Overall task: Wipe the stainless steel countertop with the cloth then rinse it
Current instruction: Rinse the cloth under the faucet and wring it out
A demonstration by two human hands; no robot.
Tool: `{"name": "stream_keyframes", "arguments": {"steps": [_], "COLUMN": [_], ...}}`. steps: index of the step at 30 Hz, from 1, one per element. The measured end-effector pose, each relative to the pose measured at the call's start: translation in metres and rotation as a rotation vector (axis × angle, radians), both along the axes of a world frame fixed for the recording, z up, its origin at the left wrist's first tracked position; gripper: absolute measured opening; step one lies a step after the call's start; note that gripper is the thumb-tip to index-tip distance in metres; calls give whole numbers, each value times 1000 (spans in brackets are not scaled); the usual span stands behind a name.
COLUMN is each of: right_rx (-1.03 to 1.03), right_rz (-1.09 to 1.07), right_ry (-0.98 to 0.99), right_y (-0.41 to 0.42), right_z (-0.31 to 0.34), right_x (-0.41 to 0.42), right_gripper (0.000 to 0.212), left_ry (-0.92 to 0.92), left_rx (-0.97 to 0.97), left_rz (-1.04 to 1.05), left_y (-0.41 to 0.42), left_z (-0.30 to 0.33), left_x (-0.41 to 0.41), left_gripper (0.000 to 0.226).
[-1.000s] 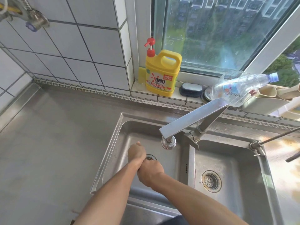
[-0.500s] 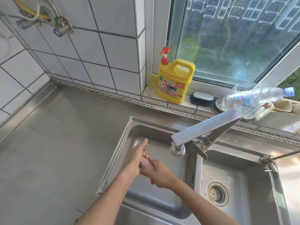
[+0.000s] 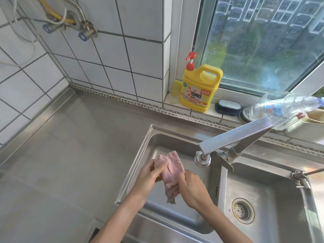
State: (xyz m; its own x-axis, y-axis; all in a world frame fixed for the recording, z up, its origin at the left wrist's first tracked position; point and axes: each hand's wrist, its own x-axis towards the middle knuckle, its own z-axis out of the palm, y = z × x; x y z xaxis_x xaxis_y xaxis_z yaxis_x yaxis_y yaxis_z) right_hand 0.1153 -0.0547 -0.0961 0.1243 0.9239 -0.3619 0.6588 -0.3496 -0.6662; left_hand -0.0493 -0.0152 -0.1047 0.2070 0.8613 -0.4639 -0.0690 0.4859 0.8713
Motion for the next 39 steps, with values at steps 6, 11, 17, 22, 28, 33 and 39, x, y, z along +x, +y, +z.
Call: {"name": "stream_keyframes", "arguments": {"steps": [6,11,17,22,28,33,39], "right_rx": [-57,-73,-28,-48,-38,-77,-129], "right_rz": [-215,-170,-129,-131,-104,-27,-177], "right_ry": [699,849,766,768,744,756,517], "right_y": [-7,-10,-6,-1,3,6,7], "right_z": [10,24,39,45,44,47,42], "right_x": [14,9,-5,-13,-11,-8,2], "right_gripper": [50,50,51,53,38,28,18], "left_ry": [-50,341,533,595,217,143,143], "left_rx": [-38,112,513,559,278,229,165], "left_rz": [-155,-103,-134,-270,-268,-356,-71], "left_y": [6,8,-6,-9,-6,-3,8], "left_z": [9,11,25,29,45,53,57], "left_x": [-25,-34,-19,-17,-26,-35,-49], "left_gripper": [31,12,28,34,28,32,36]}}
